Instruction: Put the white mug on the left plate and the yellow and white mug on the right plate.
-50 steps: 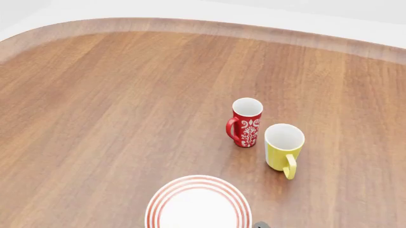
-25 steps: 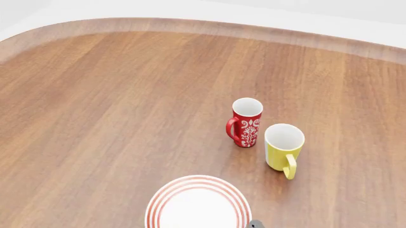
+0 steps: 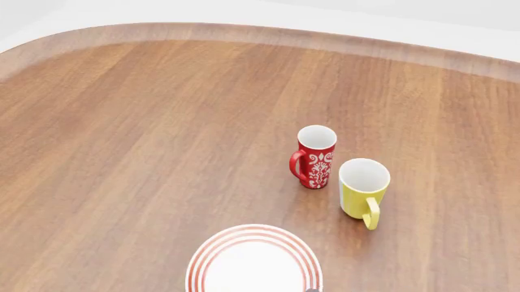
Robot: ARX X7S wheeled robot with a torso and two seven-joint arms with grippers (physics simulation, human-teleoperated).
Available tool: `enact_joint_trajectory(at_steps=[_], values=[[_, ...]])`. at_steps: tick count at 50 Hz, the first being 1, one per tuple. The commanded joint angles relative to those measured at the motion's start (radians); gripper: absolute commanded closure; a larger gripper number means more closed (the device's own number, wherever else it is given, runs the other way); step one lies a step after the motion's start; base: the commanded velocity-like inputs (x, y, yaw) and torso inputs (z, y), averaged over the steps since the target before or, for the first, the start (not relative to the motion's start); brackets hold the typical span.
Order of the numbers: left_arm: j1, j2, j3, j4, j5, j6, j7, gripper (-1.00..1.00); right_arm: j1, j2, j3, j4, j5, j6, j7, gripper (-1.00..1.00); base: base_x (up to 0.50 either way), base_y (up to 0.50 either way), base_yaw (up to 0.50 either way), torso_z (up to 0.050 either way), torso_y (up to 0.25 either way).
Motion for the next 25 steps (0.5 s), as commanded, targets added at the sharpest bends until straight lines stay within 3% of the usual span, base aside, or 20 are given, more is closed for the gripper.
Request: enact_joint_trajectory(at_steps=[1, 25], values=[[0.001, -0.004, -0.004, 0.001, -0.006, 0.005, -0.003, -1.0, 0.009, -0.005, -0.008, 0.011, -0.002, 0.007, 0.0, 1.0, 0.0, 0.0, 0.0, 0.0, 0.0], [-0.009, -0.007, 0.016, -0.027, 0.012, 0.025, 0.006, -1.0, 0.002, 0.044, 0.106, -0.245, 0.075, -0.006, 0.045, 1.0, 0.0, 0.0, 0.0, 0.0, 0.0]])
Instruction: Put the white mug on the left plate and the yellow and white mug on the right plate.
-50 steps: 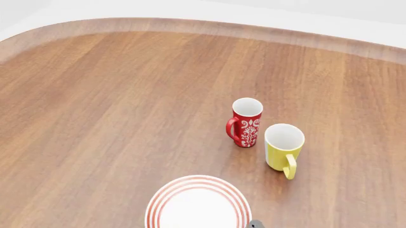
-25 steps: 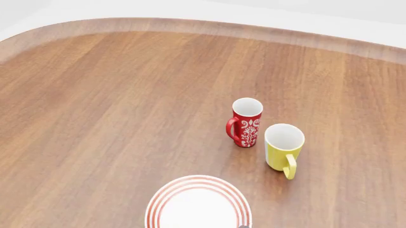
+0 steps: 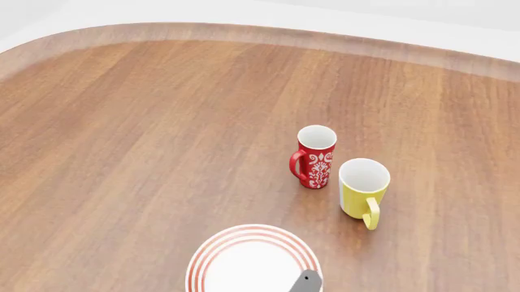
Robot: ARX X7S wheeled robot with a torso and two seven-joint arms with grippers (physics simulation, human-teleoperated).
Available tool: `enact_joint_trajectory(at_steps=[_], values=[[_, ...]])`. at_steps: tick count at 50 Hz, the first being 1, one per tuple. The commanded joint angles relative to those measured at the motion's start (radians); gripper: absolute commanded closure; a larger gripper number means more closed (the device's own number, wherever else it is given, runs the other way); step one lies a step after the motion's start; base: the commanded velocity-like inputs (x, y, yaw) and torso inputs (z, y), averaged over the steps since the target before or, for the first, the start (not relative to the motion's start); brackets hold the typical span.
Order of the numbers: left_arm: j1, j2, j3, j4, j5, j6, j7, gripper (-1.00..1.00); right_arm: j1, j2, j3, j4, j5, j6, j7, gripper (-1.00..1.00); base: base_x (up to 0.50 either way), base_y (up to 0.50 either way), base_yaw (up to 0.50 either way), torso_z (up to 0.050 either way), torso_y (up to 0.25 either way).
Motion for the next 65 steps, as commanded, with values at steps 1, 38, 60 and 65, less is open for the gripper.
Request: enact_joint_trajectory(at_steps=[1, 38, 60, 65], values=[[-0.005, 0.0, 0.008, -0.014, 0.008, 0.01, 0.003, -1.0, 0.007, 0.018, 0.058, -0.128, 0.046, -0.001, 0.017, 1.0, 0.0, 0.0, 0.0, 0.0, 0.0], [0.011, -0.015, 0.002, 0.016, -0.014, 0.015, -0.014, -1.0, 0.158, -0.222, 0.268, 0.399, 0.02, -0.091, 0.218, 1.0, 0.0, 0.0, 0.0, 0.0, 0.0], [0.019, -0.024, -0.01, 0.026, -0.035, 0.017, -0.028, -1.0, 0.166, -0.202, 0.203, 0.44, -0.004, -0.018, 0.213, 1.0, 0.0, 0.0, 0.0, 0.0, 0.0], [0.021, -0.027, -0.011, 0.026, -0.037, 0.019, -0.027, -1.0, 0.157, -0.194, 0.198, 0.437, -0.013, -0.008, 0.23, 1.0, 0.0, 0.0, 0.0, 0.0, 0.0]])
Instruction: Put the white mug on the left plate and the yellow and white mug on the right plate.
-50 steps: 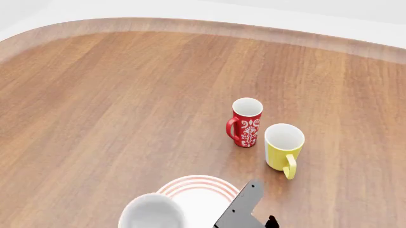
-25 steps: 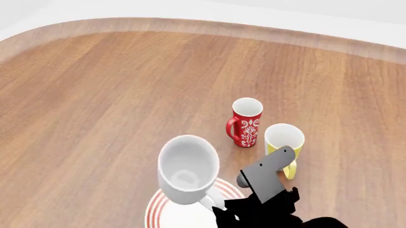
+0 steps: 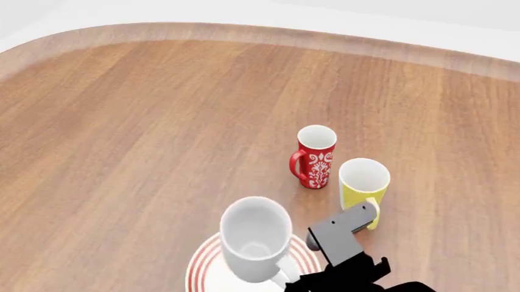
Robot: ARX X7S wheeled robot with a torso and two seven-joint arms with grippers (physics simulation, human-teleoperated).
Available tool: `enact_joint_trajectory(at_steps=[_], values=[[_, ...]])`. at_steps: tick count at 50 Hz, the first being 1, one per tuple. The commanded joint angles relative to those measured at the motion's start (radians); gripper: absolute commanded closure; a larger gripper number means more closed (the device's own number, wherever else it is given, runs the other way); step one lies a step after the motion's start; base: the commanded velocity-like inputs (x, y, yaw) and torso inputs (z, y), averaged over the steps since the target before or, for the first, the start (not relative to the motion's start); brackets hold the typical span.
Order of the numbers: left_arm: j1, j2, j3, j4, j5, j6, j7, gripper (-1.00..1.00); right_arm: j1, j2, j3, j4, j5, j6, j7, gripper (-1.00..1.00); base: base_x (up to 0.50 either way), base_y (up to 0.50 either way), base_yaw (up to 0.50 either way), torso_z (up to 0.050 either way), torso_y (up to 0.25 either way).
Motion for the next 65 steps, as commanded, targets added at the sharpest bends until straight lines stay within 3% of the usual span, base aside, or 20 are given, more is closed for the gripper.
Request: enact_joint_trajectory(at_steps=[1, 65], values=[[0.005, -0.005, -0.004, 0.003, -0.007, 0.002, -0.003, -1.0, 0.0, 0.011, -0.008, -0.003, -0.007, 0.037, 0.022, 1.0, 0.0, 0.0, 0.0, 0.0, 0.0], [0.035, -0.029, -0.035, 0.038, -0.058, 0.021, -0.03, -1.0, 0.158, -0.123, -0.113, 0.401, -0.084, -0.133, -0.079, 1.0, 0.0, 0.0, 0.0, 0.0, 0.0]])
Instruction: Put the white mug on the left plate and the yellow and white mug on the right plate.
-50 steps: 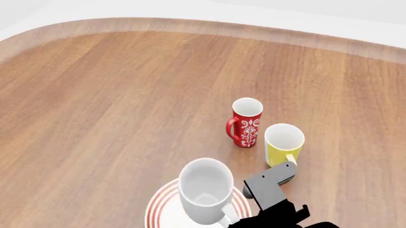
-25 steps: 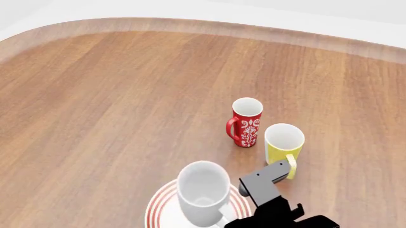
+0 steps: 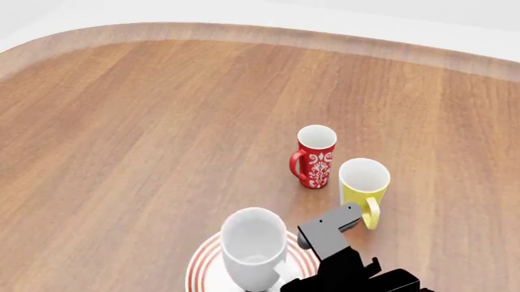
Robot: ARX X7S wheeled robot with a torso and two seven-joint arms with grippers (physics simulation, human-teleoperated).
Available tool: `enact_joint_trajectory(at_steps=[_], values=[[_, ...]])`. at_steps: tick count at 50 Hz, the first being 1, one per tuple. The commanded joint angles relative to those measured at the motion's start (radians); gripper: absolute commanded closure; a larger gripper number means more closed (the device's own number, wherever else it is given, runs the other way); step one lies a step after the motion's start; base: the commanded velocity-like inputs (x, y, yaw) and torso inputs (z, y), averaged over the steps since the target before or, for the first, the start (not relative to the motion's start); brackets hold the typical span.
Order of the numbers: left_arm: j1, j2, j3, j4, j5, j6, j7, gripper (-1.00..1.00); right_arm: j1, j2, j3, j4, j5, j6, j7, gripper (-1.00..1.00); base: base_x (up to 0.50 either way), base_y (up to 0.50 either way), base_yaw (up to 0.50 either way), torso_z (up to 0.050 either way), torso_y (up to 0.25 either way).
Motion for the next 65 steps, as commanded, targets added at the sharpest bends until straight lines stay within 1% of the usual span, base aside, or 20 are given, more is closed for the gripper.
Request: enact_joint_trajectory(at_steps=[1, 5, 8, 11, 12, 15, 16, 19, 20, 24, 29, 33, 40, 44, 45, 53, 56, 61, 63, 65], values=[[0.002, -0.003, -0.001, 0.002, -0.004, 0.004, -0.004, -1.0, 0.027, -0.021, -0.017, 0.056, -0.019, -0.046, -0.011, -1.0, 0.0, 0.0, 0.0, 0.0, 0.0], [0.004, -0.004, -0.005, 0.006, -0.01, 0.006, -0.006, -1.0, 0.026, -0.022, -0.009, 0.072, -0.02, -0.062, -0.002, -1.0, 0.0, 0.0, 0.0, 0.0, 0.0], [0.004, -0.005, -0.005, 0.007, -0.01, 0.006, -0.008, -1.0, 0.001, -0.001, 0.001, 0.015, -0.01, -0.05, 0.011, -1.0, 0.0, 0.0, 0.0, 0.0, 0.0], [0.005, -0.005, -0.004, 0.007, -0.01, 0.008, -0.008, -1.0, -0.05, 0.046, 0.021, -0.131, 0.02, 0.014, 0.035, -1.0, 0.0, 0.0, 0.0, 0.0, 0.0], [0.005, -0.004, -0.003, 0.004, -0.008, 0.009, -0.008, -1.0, -0.083, 0.078, 0.034, -0.217, 0.038, 0.048, 0.049, -1.0, 0.0, 0.0, 0.0, 0.0, 0.0], [0.005, -0.004, -0.001, 0.006, -0.009, 0.008, -0.011, -1.0, -0.139, 0.128, 0.059, -0.348, 0.069, 0.099, 0.074, -1.0, 0.0, 0.0, 0.0, 0.0, 0.0], [0.007, -0.005, -0.001, 0.013, -0.01, 0.006, -0.015, -1.0, -0.18, 0.161, 0.083, -0.442, 0.095, 0.138, 0.096, -1.0, 0.0, 0.0, 0.0, 0.0, 0.0], [0.006, -0.007, 0.0, 0.016, -0.012, 0.005, -0.018, -1.0, -0.238, 0.209, 0.122, -0.561, 0.132, 0.185, 0.125, -1.0, 0.0, 0.0, 0.0, 0.0, 0.0], [0.004, -0.007, 0.003, 0.015, -0.011, 0.004, -0.019, -1.0, -0.271, 0.237, 0.152, -0.62, 0.152, 0.2, 0.142, -1.0, 0.0, 0.0, 0.0, 0.0, 0.0], [0.0, -0.008, 0.007, 0.015, -0.01, 0.003, -0.022, -1.0, -0.342, 0.292, 0.235, -0.753, 0.21, 0.238, 0.182, -1.0, 0.0, 0.0, 0.0, 0.0, 0.0], [-0.005, -0.008, 0.011, 0.008, -0.007, 0.005, -0.02, -1.0, -0.415, 0.331, 0.358, -0.921, 0.285, 0.244, 0.225, -1.0, 0.0, 0.0, 0.0, 0.0, 0.0], [-0.007, -0.01, 0.017, 0.006, -0.002, 0.007, -0.018, -1.0, -0.466, 0.332, 0.437, -1.019, 0.273, 0.142, 0.269, -1.0, 0.0, 0.0, 0.0, 0.0, 0.0], [-0.008, -0.015, 0.016, -0.006, -0.001, 0.014, -0.007, -1.0, -0.46, 0.251, 0.544, -0.99, 0.225, -0.001, 0.366, -1.0, 0.0, 0.0, 0.0, 0.0, 0.0], [-0.01, -0.017, 0.009, -0.017, -0.006, 0.019, -0.005, -1.0, -0.416, 0.201, 0.575, -0.943, 0.177, -0.061, 0.435, -1.0, 0.0, 0.0, 0.0, 0.0, 0.0], [-0.011, -0.016, 0.011, -0.019, -0.004, 0.02, -0.003, -1.0, -0.392, 0.18, 0.589, -0.923, 0.186, -0.05, 0.456, -1.0, 0.0, 0.0, 0.0, 0.0, 0.0], [-0.011, -0.014, 0.021, -0.04, 0.012, 0.036, 0.017, -1.0, -0.312, 0.124, 0.586, -0.818, 0.147, -0.081, 0.506, -1.0, 0.0, 0.0, 0.0, 0.0, 0.0], [-0.009, -0.017, 0.018, -0.04, 0.01, 0.04, 0.02, -1.0, -0.298, 0.105, 0.591, -0.784, 0.138, -0.061, 0.545, -1.0, 0.0, 0.0, 0.0, 0.0, 0.0], [-0.006, -0.02, 0.015, -0.038, 0.006, 0.042, 0.02, -1.0, -0.313, 0.102, 0.57, -0.748, 0.089, -0.105, 0.562, -1.0, 0.0, 0.0, 0.0, 0.0, 0.0], [-0.006, -0.021, 0.015, -0.037, 0.006, 0.042, 0.019, -1.0, -0.331, 0.113, 0.562, -0.76, 0.104, -0.106, 0.53, -1.0, 0.0, 0.0, 0.0, 0.0, 0.0], [-0.005, -0.021, 0.018, -0.037, 0.011, 0.043, 0.02, -1.0, -0.36, 0.106, 0.583, -0.787, 0.099, -0.123, 0.559, -1.0, 0.0, 0.0, 0.0, 0.0, 0.0]])
